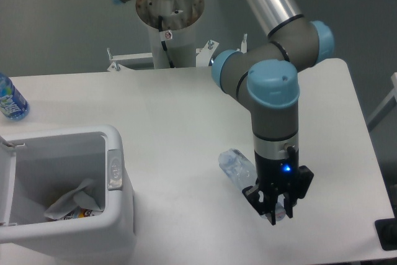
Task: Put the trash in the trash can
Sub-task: 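Lower the gripper around the bottle's cap end and close it, then lift the water bottle and carry it over the trash bin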
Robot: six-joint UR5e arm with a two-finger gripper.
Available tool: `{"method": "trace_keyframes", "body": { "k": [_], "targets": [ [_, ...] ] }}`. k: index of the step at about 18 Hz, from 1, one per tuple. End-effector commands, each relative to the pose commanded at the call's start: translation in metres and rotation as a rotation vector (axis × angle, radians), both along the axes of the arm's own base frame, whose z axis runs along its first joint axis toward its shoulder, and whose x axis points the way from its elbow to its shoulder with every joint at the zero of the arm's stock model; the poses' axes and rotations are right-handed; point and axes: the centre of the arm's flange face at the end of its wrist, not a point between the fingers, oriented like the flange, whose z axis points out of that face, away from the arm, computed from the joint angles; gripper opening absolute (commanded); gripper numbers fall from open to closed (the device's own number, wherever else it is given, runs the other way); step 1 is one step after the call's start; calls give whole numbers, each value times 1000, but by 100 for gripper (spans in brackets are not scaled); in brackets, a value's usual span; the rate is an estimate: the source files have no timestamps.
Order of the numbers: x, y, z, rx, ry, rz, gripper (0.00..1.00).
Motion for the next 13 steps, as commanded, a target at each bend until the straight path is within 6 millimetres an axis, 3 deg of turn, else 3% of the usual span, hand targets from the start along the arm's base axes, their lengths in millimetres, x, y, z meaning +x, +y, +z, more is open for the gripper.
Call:
{"method": "trace_keyframes", "body": {
  "k": [6,13],
  "targets": [
    [12,1,61,74,65,10,21],
    [66,4,135,174,168,-34,21]
  ]
}}
